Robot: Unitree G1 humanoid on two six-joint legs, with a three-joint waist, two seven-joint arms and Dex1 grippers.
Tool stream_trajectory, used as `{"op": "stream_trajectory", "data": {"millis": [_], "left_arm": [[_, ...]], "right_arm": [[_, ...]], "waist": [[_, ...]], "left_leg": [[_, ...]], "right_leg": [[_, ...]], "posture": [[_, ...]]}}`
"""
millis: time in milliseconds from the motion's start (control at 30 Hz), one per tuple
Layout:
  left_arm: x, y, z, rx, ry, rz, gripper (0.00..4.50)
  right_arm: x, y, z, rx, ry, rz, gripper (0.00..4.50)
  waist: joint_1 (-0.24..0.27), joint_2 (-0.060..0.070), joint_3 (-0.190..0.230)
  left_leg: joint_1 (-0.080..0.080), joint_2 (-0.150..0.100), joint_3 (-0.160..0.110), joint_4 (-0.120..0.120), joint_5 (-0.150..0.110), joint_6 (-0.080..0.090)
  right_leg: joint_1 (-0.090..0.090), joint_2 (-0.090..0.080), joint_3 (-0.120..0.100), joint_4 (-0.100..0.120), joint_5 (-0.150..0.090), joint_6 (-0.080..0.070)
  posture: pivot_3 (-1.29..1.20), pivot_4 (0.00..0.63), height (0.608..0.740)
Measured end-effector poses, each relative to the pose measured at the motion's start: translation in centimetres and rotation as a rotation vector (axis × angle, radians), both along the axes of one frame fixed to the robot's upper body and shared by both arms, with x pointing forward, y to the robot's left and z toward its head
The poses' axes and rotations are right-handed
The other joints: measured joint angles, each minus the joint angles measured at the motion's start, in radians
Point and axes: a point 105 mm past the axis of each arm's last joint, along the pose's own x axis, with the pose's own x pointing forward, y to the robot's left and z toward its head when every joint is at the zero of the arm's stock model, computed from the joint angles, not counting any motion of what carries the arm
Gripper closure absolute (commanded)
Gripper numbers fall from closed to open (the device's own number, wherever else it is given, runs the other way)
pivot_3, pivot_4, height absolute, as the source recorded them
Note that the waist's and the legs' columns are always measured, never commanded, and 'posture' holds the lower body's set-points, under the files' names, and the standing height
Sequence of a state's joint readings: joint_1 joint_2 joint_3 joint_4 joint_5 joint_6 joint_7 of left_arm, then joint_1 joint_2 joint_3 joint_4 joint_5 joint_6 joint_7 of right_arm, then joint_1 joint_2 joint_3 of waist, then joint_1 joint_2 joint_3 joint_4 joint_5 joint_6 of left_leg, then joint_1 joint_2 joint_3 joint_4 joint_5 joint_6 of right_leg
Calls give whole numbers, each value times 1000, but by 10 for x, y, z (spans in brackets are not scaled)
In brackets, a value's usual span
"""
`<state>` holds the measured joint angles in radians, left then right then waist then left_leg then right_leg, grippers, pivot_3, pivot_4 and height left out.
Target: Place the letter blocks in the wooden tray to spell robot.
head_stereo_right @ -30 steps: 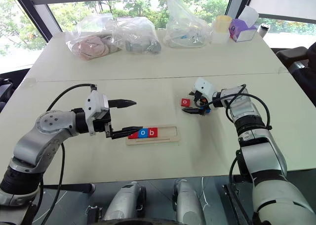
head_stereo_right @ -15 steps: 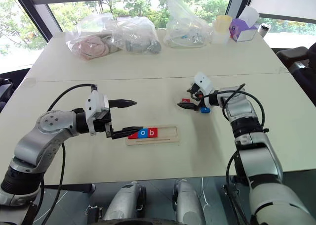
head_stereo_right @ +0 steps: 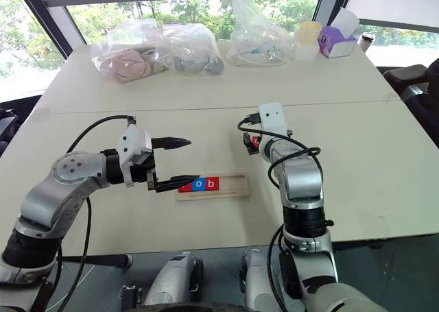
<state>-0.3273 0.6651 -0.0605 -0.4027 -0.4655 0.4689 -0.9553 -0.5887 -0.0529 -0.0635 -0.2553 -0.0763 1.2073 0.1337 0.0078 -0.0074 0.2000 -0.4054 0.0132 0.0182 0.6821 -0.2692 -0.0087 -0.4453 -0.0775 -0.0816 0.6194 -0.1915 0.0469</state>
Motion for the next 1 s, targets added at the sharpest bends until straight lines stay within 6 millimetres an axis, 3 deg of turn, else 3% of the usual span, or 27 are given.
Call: {"op": "stream_trajectory", "data": {"millis": [200, 433, 633, 733, 900, 1000], "left_arm": [[1, 0, -2, 2, 8, -2, 0], [1, 0, -2, 3, 8, 9, 0], [2, 0, -1, 1, 2, 23, 0], [1, 0, -1, 1, -3, 24, 0], [2, 0, -1, -2, -6, 35, 0], [2, 0, -1, -2, -6, 36, 0]], "right_arm": [[1, 17, -12, 75, 55, -97, 56], [7, 19, -30, 59, 99, -120, 56], [12, 21, -32, 70, 81, -121, 56], [15, 21, -32, 79, 77, -126, 875], [16, 17, -33, 89, 85, -142, 3319], [12, 16, -31, 94, 103, -122, 3305]], "waist": [[-15, 0, 0], [-23, 0, 0], [-23, 0, 0], [-24, 0, 0], [-29, -1, 0], [-26, -1, 0]], "left_leg": [[0, 1, -1, -1, 0, 0], [0, 1, -1, -1, 0, 0], [1, 2, -1, -1, 0, 0], [1, 2, -1, -1, 0, 0], [1, 3, -1, -2, 0, 0], [1, 3, -2, -2, 0, 0]], "right_leg": [[-1, 2, 0, 0, 0, 2], [-1, 2, 0, 0, -1, 3], [0, 2, 0, 0, -2, 2], [0, 2, 0, 0, -2, 2], [0, 4, 1, 0, -2, 2], [0, 5, 1, 0, -2, 2]], "posture": [[0, 150, 740], [0, 150, 740], [0, 150, 740], [0, 150, 740], [0, 150, 740], [0, 150, 740]]}}
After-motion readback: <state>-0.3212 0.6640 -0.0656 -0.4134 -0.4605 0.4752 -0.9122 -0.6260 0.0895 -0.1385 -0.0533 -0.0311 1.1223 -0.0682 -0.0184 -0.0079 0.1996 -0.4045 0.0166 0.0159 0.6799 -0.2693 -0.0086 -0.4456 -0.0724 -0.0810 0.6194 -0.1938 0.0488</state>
